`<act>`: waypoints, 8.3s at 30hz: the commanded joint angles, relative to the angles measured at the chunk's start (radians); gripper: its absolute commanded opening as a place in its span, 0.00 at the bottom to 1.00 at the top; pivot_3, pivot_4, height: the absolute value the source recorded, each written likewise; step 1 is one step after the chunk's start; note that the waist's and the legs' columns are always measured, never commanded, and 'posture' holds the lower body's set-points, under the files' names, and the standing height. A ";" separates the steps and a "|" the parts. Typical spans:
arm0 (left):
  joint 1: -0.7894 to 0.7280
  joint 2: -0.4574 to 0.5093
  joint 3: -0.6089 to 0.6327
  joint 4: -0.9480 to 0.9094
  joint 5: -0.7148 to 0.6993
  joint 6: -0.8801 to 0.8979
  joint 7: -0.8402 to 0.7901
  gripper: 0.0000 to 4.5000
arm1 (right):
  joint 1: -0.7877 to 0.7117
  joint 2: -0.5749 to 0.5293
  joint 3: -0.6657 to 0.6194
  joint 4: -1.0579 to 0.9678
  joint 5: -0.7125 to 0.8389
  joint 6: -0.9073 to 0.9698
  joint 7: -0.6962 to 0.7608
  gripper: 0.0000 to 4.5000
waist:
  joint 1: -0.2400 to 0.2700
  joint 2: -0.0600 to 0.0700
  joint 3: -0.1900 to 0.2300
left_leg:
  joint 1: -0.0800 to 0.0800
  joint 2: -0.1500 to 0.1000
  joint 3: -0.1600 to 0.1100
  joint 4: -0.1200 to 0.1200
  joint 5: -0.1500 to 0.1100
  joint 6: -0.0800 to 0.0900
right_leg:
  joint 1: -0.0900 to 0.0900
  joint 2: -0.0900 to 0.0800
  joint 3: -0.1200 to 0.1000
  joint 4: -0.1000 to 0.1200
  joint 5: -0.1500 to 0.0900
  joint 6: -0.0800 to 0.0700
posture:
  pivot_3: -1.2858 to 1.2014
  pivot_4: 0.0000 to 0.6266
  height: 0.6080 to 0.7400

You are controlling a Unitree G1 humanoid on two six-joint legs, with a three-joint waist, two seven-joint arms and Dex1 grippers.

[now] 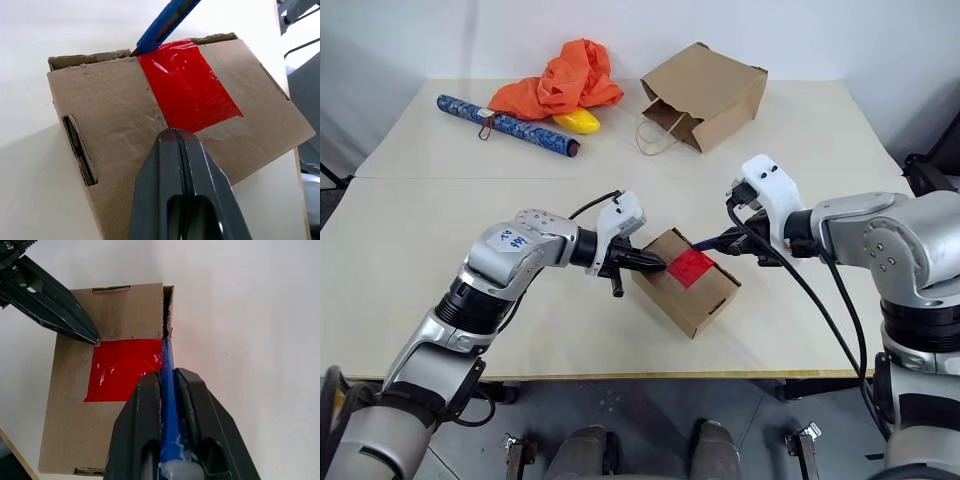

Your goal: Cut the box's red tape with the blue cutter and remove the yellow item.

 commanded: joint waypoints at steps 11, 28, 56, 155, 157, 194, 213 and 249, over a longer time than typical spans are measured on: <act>0.019 0.007 -0.079 0.091 0.081 0.073 0.053 0.00 | 0.062 -0.185 -0.054 -0.002 0.367 0.023 -0.168 0.03 | 0.001 -0.001 0.000 | 0.000 0.000 0.000 0.001 0.000 0.001 | 0.001 0.000 0.001 -0.001 0.000 0.000 | 0.52 0.24 1.00; 0.020 -0.009 -0.081 0.096 0.076 0.051 0.042 0.00 | 0.057 -0.136 -0.124 0.026 0.482 0.023 -0.338 0.03 | 0.000 -0.003 -0.002 | 0.000 0.000 0.001 0.003 0.000 0.002 | 0.003 0.000 0.001 -0.004 0.001 -0.002 | 0.52 0.24 1.00; 0.044 -0.012 -0.069 0.063 0.068 0.055 0.047 0.00 | 0.357 -0.080 -0.393 -0.067 0.187 -0.290 -0.173 0.03 | 0.000 -0.003 -0.003 | 0.000 0.000 0.001 0.003 0.000 0.003 | 0.004 0.000 0.001 -0.006 0.001 -0.002 | 0.52 0.24 1.00; -0.026 0.199 0.025 0.130 -0.006 -0.096 -0.264 0.00 | 0.185 0.224 0.246 -0.067 -0.325 -0.541 0.215 0.99 | -0.029 -0.001 0.005 | -0.005 0.000 0.003 0.000 0.000 0.002 | -0.007 0.001 0.002 0.000 0.002 0.000 | 0.52 0.24 1.00; -0.015 0.202 0.010 0.134 0.015 -0.112 -0.274 0.00 | 0.196 0.194 0.303 -0.044 -0.370 -0.578 0.217 0.99 | -0.029 -0.002 0.004 | -0.005 0.000 0.003 0.000 0.000 0.002 | -0.007 0.001 0.002 0.000 0.002 0.000 | 0.52 0.24 1.00; 0.128 0.186 0.104 -0.034 -0.012 0.026 -0.180 0.00 | 0.340 0.434 -0.046 0.089 -0.093 -0.036 0.083 0.99 | -0.027 -0.004 -0.003 | 0.000 0.000 0.003 0.000 0.000 0.002 | -0.003 0.001 0.003 0.002 0.002 0.000 | 0.52 0.24 1.00; 0.153 0.166 0.153 -0.091 -0.044 0.090 -0.097 0.00 | 0.273 0.712 -0.112 0.229 -0.133 -0.016 -0.116 0.79 | -0.059 -0.004 -0.012 | 0.005 0.001 0.002 -0.001 0.000 0.001 | -0.003 0.002 0.006 0.008 0.002 -0.002 | 0.52 0.24 1.00; 0.161 0.137 0.187 -0.015 -0.053 -0.071 -0.100 0.00 | 0.233 0.536 -0.096 0.016 1.267 -0.506 -1.669 0.02 | -0.054 0.007 -0.002 | -0.002 0.001 0.002 -0.003 -0.001 0.001 | -0.006 0.001 0.005 0.000 0.002 -0.001 | 0.52 0.24 1.00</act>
